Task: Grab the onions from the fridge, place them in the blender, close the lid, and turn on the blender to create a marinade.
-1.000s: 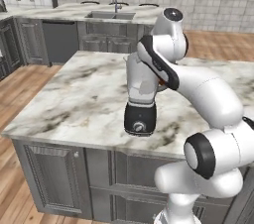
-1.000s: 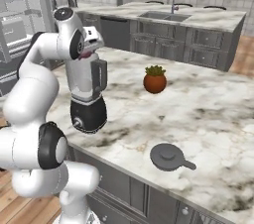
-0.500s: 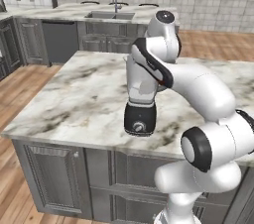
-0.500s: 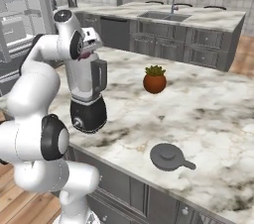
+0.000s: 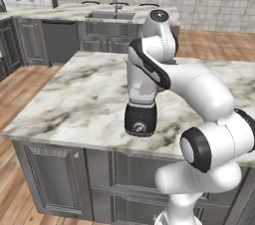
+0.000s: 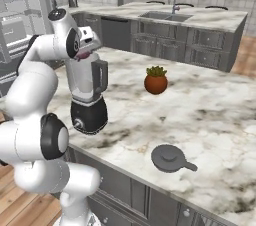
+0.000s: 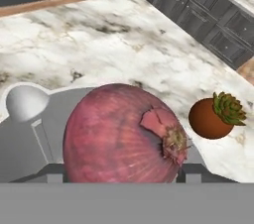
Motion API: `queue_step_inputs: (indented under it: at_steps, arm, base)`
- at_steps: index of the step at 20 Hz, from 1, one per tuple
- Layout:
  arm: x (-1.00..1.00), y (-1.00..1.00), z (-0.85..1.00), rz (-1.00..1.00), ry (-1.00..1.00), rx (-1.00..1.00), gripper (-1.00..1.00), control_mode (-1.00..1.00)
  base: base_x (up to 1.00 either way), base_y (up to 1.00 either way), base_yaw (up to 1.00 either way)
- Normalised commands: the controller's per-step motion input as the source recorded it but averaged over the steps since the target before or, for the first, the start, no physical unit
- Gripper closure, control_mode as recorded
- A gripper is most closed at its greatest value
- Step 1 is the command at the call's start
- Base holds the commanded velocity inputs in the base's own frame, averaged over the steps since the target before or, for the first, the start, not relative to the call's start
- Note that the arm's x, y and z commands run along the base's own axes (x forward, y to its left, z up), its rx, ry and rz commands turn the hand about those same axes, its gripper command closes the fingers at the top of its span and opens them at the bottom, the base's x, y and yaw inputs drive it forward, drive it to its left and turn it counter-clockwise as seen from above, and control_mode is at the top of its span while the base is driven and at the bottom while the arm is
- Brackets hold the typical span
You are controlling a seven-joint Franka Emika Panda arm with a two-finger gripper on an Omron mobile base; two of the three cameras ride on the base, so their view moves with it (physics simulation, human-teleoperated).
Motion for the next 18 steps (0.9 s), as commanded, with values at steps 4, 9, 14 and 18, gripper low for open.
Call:
queue_step_inputs:
  at_steps: [4, 9, 14, 18]
  arm:
    - [-0.14, -0.14, 0.0, -0.08, 0.0, 0.0, -1.0, -1.0]
    - [-0.16, -0.01, 0.0, -0.04, -0.02, 0.0, -1.0, -1.0]
    - [-0.57, -0.1, 0.18, -0.01, -0.08, 0.0, -1.0, -1.0]
    - [-0.64, -0.25, 0.06, 0.0, -0.13, 0.0, -1.0, -1.0]
  base:
    - [0.0, 0.0, 0.0]
    - [0.0, 0.0, 0.0]
    - [0.0, 0.0, 0.0]
    - [0.0, 0.0, 0.0]
